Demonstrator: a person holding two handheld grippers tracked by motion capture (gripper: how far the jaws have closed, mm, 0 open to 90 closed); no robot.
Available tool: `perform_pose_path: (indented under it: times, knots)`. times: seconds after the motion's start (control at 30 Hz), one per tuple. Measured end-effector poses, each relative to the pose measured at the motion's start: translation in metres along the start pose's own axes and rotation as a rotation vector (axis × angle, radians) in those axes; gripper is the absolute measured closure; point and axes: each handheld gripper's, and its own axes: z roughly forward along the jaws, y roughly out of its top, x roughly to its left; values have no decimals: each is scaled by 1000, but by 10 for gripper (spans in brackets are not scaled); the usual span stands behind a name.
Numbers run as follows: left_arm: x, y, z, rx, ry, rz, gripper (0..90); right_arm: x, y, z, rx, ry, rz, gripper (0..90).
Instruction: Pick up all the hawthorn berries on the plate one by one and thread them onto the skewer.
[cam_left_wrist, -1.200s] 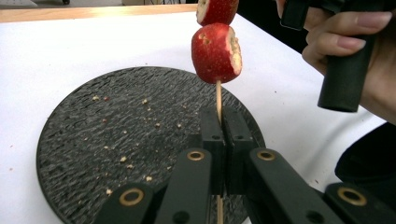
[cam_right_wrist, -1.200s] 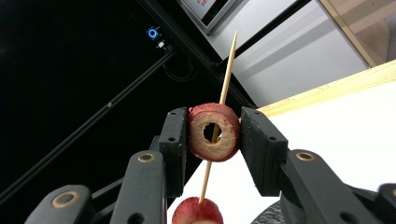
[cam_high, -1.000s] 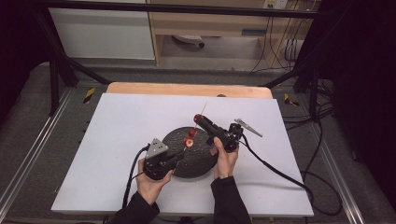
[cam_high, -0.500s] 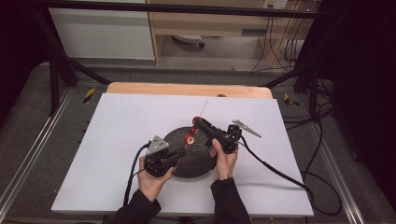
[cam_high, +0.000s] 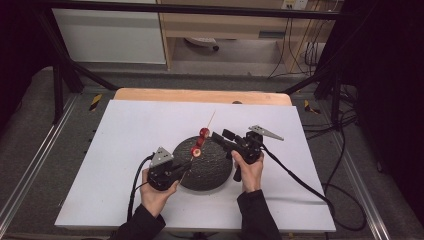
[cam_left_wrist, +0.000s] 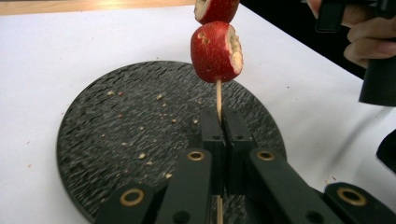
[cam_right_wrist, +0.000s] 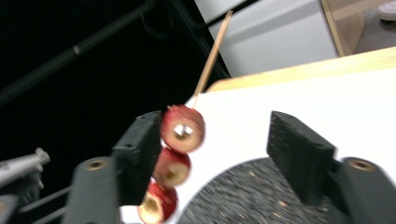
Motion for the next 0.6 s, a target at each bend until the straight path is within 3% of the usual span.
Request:
perform_pose_path:
  times: [0.23, 0.3, 0.6]
  knots:
    - [8, -2, -6, 35, 8, 21, 886, -11, 0, -15, 141, -57, -100, 138]
    - [9, -2, -7, 44, 9, 27, 886, -15, -2, -20, 178, -79, -141, 108]
    - [14, 0, -12, 89, 16, 63, 886, -32, -12, -37, 302, -114, -240, 36]
